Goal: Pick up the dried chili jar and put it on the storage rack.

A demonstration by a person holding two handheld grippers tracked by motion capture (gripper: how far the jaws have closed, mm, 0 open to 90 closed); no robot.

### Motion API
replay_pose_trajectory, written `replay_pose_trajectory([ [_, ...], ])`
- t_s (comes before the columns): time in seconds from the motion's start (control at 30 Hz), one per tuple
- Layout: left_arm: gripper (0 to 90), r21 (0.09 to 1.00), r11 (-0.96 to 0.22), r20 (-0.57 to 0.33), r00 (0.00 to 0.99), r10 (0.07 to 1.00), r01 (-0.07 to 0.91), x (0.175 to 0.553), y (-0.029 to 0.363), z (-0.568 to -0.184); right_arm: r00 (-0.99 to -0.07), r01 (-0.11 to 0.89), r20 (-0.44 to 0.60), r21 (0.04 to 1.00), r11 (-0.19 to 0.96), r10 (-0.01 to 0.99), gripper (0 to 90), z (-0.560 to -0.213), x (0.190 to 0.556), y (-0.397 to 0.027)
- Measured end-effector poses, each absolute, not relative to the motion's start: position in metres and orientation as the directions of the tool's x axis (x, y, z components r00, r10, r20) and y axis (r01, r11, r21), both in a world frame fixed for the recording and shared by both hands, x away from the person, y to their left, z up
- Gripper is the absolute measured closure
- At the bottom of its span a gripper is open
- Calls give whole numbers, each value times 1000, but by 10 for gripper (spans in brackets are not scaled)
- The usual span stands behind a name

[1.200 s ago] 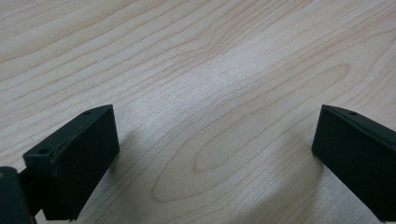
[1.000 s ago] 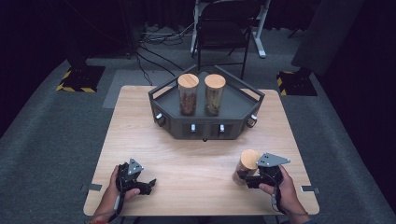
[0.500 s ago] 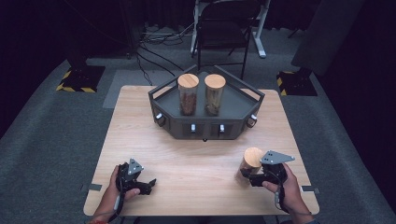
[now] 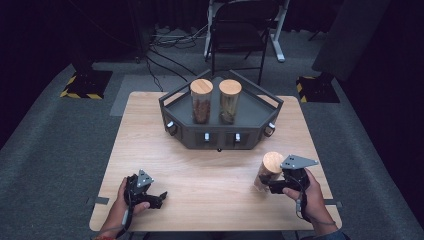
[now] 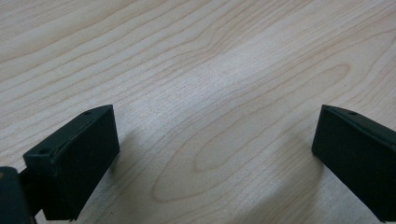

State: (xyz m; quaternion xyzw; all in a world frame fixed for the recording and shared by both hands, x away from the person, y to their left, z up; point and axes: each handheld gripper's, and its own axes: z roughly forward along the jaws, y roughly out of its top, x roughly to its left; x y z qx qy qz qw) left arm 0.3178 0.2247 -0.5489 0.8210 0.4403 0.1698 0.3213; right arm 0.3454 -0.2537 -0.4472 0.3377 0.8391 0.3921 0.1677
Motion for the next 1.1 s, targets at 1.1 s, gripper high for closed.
replay_pose_trajectory([
  [1.1, 6, 678, -406, -4, 555, 832, 613, 318, 225, -549, -688, 378, -104, 793, 478, 718, 256, -333, 394, -248],
])
